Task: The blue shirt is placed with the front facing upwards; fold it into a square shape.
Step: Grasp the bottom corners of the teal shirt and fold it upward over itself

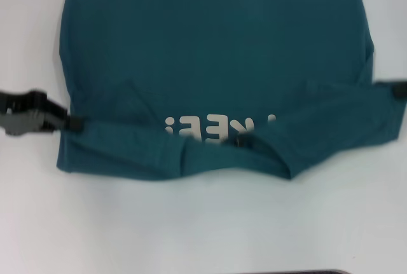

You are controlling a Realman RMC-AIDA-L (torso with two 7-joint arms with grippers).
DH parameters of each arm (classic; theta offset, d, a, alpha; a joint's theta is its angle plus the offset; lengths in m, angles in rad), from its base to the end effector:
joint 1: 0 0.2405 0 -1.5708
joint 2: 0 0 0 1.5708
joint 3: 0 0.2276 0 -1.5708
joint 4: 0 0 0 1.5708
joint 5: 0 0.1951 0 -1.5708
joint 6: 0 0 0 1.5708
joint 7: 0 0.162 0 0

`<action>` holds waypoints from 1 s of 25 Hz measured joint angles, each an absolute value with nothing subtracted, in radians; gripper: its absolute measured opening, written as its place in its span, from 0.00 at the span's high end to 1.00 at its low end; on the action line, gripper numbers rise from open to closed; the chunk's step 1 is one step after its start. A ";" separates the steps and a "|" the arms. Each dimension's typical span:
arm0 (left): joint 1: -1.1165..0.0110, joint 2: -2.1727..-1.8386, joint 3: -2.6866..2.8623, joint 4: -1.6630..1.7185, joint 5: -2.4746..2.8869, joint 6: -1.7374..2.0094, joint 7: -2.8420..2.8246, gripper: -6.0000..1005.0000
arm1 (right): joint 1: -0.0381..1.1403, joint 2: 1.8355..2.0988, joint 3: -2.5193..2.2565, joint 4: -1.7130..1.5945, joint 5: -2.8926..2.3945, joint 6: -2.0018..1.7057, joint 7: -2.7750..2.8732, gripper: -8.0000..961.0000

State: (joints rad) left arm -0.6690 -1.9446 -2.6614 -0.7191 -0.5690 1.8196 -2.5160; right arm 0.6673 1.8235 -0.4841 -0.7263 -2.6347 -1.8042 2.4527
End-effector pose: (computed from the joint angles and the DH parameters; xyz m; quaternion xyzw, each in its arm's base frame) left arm -0.2573 0.3007 0.0488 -0.7313 -0.6800 -0.0525 0.0023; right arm 0.2832 0.3104 0.0982 -0.7477 0.6592 0.0114 0.0785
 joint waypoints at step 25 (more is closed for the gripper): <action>-0.897 -1.966 -2.555 -0.682 -0.573 1.317 -2.631 0.95 | 0.794 1.906 -0.624 -0.729 -2.518 -1.321 2.517 0.96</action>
State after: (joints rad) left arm -0.8974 -1.9656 -2.5551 -0.6817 -0.5731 1.3173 -2.6307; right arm 0.7941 1.9056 -0.6239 -0.7291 -2.5181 -1.3209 2.5175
